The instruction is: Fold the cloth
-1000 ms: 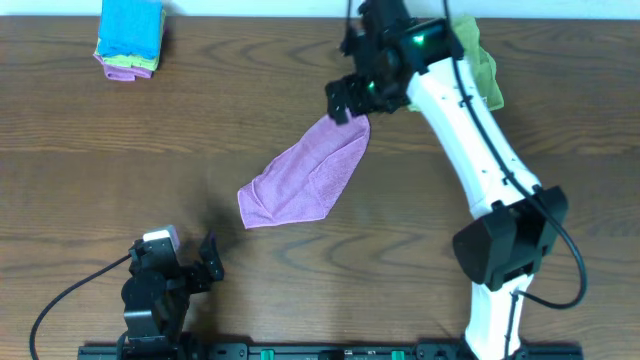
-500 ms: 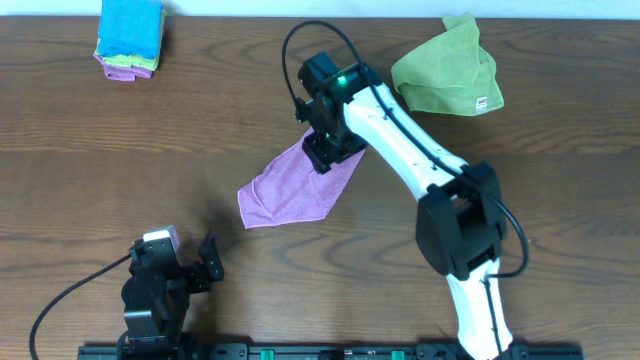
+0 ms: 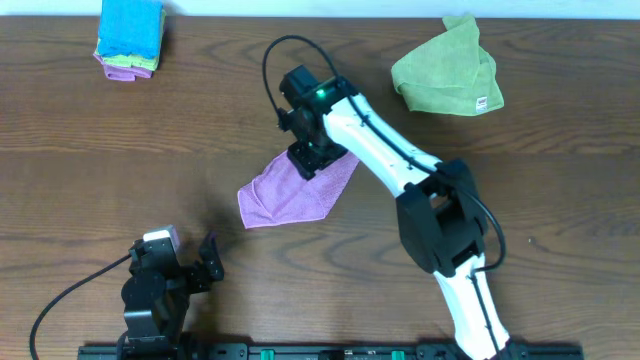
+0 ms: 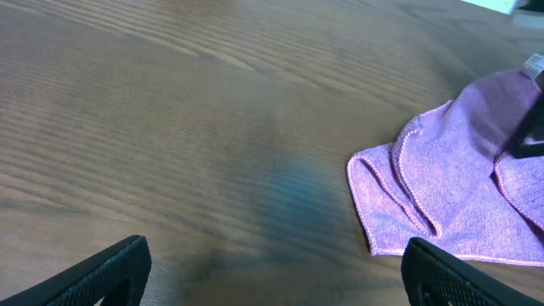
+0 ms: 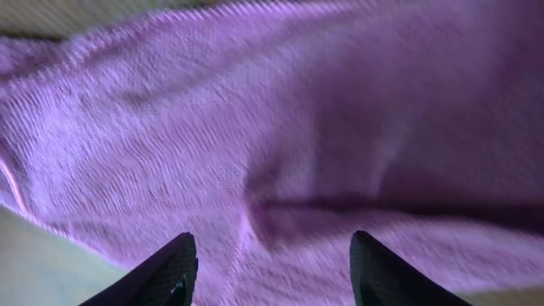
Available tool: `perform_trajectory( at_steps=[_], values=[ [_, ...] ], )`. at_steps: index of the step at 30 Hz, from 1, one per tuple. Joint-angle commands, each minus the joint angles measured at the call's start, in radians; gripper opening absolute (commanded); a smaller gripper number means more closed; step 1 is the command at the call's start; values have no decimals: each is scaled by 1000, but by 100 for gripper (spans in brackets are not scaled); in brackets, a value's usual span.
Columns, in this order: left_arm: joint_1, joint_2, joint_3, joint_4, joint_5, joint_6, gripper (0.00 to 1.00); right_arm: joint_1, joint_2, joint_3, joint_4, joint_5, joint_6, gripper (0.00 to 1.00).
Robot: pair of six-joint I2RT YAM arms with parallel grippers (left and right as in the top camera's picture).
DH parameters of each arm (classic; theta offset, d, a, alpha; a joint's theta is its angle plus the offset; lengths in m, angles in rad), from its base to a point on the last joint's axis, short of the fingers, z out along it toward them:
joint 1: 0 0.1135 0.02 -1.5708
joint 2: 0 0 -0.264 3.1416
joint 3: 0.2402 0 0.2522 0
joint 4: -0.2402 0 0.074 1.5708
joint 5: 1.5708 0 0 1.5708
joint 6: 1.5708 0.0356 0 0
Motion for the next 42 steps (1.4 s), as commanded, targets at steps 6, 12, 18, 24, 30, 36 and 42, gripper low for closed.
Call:
perform_trajectory(
  at_steps=[6,12,18,24,30,36,42],
  values=[
    [-4,-6,-8,1,-7,0,95,6,35,-1,3,16,-19,53],
    [-4,-6,-8,1,-7,0,95,5,35,-1,-21,76,-50,55],
    [-4,-6,-8,1,-7,0,95,5,35,-1,-43,113,-137,55],
    [-4,-6,-8,1,-7,0,95,5,35,-1,-53,137,-177,54],
    [-4,-6,-8,1,-7,0,95,5,35,-11,-43,138,-187,32],
    [-4,-6,-8,1,-7,0,95,5,35,-45,-42,138,-186,1],
    [-4,-6,-8,1,-7,0,95,0,-29,-43,-151,139,-109,1]
  ],
)
